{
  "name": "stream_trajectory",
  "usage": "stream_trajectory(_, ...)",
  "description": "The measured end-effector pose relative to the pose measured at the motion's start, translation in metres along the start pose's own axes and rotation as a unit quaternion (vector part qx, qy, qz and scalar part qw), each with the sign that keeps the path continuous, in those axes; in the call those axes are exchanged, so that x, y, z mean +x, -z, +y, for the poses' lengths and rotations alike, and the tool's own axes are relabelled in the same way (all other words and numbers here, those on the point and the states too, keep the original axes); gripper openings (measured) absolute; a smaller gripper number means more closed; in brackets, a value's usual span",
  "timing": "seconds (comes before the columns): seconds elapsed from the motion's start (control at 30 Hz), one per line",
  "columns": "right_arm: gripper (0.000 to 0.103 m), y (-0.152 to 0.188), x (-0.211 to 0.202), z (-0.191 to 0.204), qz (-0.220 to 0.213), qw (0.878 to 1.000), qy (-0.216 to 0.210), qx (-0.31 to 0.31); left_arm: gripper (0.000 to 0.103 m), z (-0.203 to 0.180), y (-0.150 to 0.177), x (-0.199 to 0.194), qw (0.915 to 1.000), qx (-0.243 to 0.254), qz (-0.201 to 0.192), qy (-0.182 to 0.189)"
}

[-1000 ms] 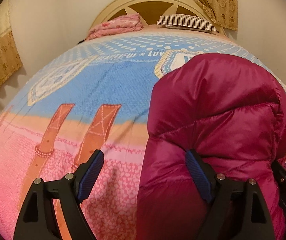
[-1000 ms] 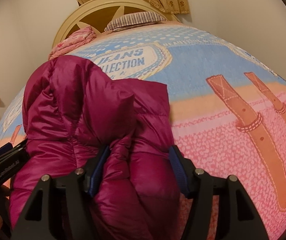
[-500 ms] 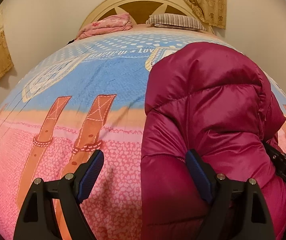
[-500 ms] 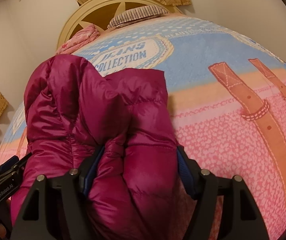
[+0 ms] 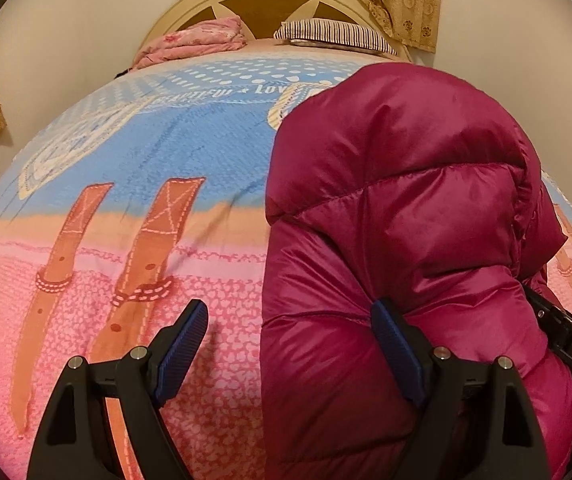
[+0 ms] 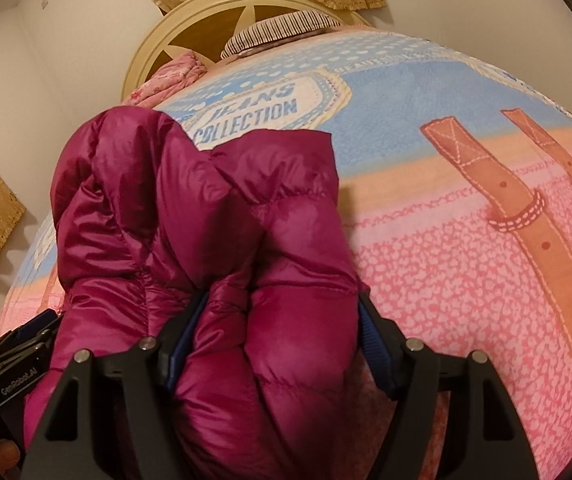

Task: Fold large clothes
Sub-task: 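Grasp the jacket bundle with the right gripper while the left gripper holds its side, then hold the magenta jacket bundle with both grippers and press it together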

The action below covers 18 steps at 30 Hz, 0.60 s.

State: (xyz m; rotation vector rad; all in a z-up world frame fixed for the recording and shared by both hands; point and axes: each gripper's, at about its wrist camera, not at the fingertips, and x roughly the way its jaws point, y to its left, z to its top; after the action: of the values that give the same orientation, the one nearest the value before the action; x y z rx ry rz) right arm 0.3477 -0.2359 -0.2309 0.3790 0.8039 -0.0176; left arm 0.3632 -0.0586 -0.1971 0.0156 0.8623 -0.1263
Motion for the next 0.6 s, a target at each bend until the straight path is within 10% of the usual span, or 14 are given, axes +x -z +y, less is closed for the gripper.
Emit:
stream_trajectory(0.27, 0.073, -0.003, 0.000, 0.003, 0.002, 1.000, 0.004, -0.006, 0.084, 0.019, -0.005, -0.014, 0.9992, -0.036, 0.003, 0.018)
stream_trajectory(0.6, 0.075, -0.054, -0.069, 0.047, -0.086, 0.994, 0.042, -0.058, 0.084, 0.021, -0.076, -0.051, 0.9950, -0.050, -0.086, -0.013)
